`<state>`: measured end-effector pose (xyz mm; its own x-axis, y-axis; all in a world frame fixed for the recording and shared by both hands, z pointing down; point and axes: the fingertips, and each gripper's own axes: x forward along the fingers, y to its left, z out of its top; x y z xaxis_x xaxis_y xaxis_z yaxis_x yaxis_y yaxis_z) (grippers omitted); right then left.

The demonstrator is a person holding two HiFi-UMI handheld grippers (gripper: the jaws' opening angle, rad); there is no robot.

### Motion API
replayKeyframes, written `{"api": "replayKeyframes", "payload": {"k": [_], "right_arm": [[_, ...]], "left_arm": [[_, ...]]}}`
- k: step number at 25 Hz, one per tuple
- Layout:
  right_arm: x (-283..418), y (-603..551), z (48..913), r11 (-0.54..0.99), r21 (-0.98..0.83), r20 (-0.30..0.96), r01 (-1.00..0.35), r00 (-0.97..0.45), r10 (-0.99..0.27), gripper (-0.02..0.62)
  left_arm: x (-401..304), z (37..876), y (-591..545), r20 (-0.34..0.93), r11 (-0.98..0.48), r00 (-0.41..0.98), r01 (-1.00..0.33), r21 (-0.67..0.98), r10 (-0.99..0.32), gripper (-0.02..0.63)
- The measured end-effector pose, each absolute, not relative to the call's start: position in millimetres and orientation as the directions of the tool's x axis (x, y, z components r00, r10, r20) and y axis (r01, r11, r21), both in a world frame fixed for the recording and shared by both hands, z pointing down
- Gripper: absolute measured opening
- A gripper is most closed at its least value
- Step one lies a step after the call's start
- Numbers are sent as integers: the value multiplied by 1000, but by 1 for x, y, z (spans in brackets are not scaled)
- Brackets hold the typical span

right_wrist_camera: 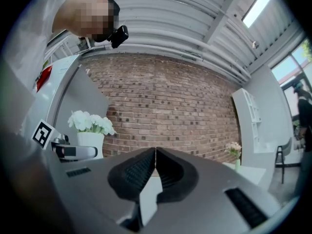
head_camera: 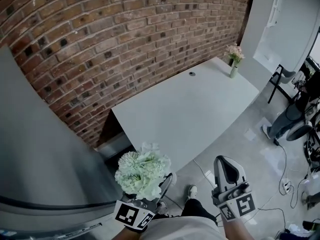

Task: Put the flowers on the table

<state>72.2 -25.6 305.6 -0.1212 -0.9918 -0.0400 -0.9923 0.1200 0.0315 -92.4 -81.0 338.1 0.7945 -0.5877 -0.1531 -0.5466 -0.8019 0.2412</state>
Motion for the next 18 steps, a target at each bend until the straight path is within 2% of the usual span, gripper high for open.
{"api": "replayKeyframes", "payload": {"k": [18], "right_arm": [[154,-115,298,359,13,-79,-933,-359,-930,18]], "left_arm": [[-17,317,-125,-175,-664,641,-729,167,-747,356]]}}
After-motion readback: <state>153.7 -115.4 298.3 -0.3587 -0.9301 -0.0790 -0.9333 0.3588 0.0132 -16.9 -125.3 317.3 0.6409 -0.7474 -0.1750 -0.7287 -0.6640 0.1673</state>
